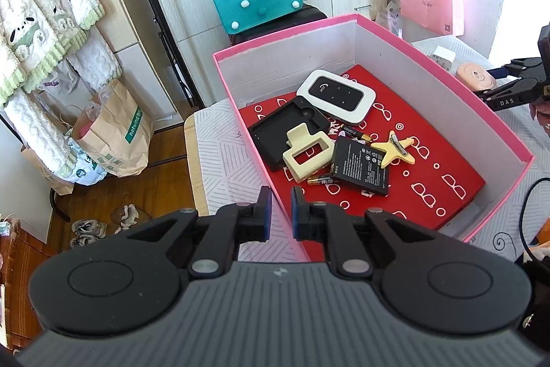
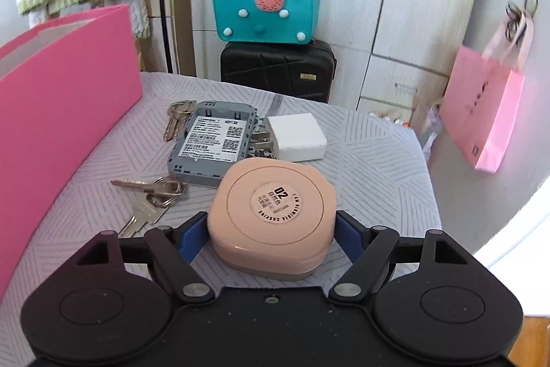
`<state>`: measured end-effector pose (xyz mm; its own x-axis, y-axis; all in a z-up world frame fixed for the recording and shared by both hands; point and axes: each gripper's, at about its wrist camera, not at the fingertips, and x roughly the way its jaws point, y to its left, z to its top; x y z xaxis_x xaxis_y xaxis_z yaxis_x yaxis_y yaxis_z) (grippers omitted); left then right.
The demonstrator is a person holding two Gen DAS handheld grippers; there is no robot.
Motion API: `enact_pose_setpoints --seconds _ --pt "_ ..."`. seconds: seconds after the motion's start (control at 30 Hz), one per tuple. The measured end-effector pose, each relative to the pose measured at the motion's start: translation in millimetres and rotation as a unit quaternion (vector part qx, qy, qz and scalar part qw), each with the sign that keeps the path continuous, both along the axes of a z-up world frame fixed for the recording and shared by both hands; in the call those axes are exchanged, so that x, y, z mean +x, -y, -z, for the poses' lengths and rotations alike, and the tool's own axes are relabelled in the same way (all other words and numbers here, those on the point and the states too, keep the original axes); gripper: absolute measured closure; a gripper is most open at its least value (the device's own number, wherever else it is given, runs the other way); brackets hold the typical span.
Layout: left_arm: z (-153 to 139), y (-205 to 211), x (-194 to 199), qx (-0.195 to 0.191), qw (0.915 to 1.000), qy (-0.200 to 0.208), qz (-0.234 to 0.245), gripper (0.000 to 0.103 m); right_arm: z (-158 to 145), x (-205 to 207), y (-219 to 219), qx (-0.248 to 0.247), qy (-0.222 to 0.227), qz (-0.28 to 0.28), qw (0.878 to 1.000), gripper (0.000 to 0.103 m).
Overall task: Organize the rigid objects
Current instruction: 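Grasp the peach round compact with the right tool, then lower the peach compact into the pink box and open the right tool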
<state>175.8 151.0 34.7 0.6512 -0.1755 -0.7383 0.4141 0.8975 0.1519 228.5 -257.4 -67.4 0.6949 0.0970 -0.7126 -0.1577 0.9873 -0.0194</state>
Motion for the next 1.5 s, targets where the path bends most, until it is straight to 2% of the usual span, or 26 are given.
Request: enact_pose_setpoints --seconds 0.07,0.27,0.33,0.5,0.63,0.8,0.9,1.0,1.13,1.27,1.37,1.5 --pt "0 -2 0 -0.005 1.0 -0.001 0.0 0.093 0 1 2 0.012 -0.002 0.005 1.0 0.022" --pt "0 -3 0 -0.01 1.0 -0.002 0.0 0.093 4 8 2 0.0 0.011 0.009 1.0 0.019" --pt "0 -4 0 -0.01 0.9999 -0.001 -0.001 0.093 2 6 1 0.001 0.011 0.004 1.0 0.023" --pt "0 -7 2 -0.025 0.9997 -0.008 -0.004 0.092 -8 -8 -6 -0.003 0.02 -0.005 1.0 0.023" --pt "1 -6 1 -0.02 0.9998 -0.002 -0.002 0.092 -35 -29 -13 0.023 0.039 -0.028 0.999 0.023" --pt "2 -5 1 -0.019 0.9998 -0.001 -0.001 0.092 -85 -54 -36 0.042 0.076 -0.076 0.993 0.023" --pt "2 -5 1 -0.019 0.9998 0.0 -0.001 0.092 -118 -63 -55 0.057 0.1 -0.119 0.986 0.023" --pt "3 -5 0 -0.018 0.9998 0.002 0.001 0.092 -146 -66 -80 0.089 0.099 -0.179 0.975 0.023" --pt "3 -6 1 -0.023 0.9997 -0.002 0.003 0.092 -160 -59 -130 0.133 0.038 -0.266 0.954 0.023" --pt "2 -6 3 -0.019 0.9997 -0.009 0.009 0.092 -145 -47 -183 0.151 -0.057 -0.328 0.931 0.023" --pt "0 -3 5 -0.007 0.9997 -0.018 0.015 0.092 -127 -31 -211 0.153 -0.121 -0.34 0.92 0.023" --pt "0 -3 8 -0.008 0.9995 -0.026 0.017 0.092 -105 -12 -235 0.152 -0.176 -0.333 0.914 0.023"
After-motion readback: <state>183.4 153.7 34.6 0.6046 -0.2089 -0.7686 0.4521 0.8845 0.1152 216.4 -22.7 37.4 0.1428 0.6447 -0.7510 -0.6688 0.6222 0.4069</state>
